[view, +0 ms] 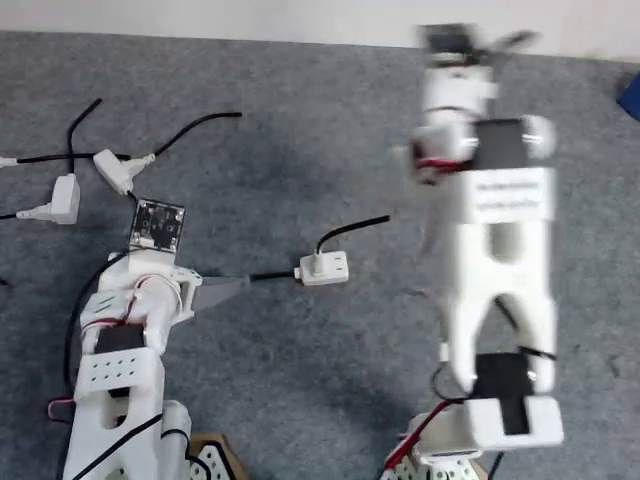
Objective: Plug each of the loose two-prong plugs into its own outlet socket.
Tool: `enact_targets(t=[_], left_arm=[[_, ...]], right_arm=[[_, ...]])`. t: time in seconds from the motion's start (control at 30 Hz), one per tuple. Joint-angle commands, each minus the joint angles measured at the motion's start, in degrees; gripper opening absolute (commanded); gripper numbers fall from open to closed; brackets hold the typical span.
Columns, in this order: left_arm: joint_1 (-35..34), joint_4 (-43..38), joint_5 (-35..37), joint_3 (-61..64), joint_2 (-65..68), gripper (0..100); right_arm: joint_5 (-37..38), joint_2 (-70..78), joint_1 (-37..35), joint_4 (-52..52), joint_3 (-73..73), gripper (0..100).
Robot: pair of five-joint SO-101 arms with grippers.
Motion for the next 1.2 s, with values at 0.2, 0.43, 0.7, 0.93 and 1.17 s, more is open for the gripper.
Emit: enact_targets(t=[0.2, 0.43, 0.7, 0.93, 1.17], left_arm=[[9.7, 20.7, 1.4, -18.4, 0.0, 40], [19.7, 32.0, -1.1, -29.0, 13.6, 49], [25.1, 32.4, -2.5, -46.3, 41.5, 49], [29.7, 32.5, -5.0, -59.6, 58.2, 49], [32.6, 32.5, -12.0, -66.4, 67.3, 49]], right_arm=[[-1.8, -22.3, -4.8, -1.1, 6.3, 28.9], [-1.5, -36.5, -7.0, -3.7, 30.9, 28.9], [3.7, -56.0, -6.6, -28.2, 71.3, 28.9], [4.9, -55.7, -6.5, -41.6, 84.1, 28.9], [2.7, -56.0, -6.5, -47.4, 88.0, 28.9]])
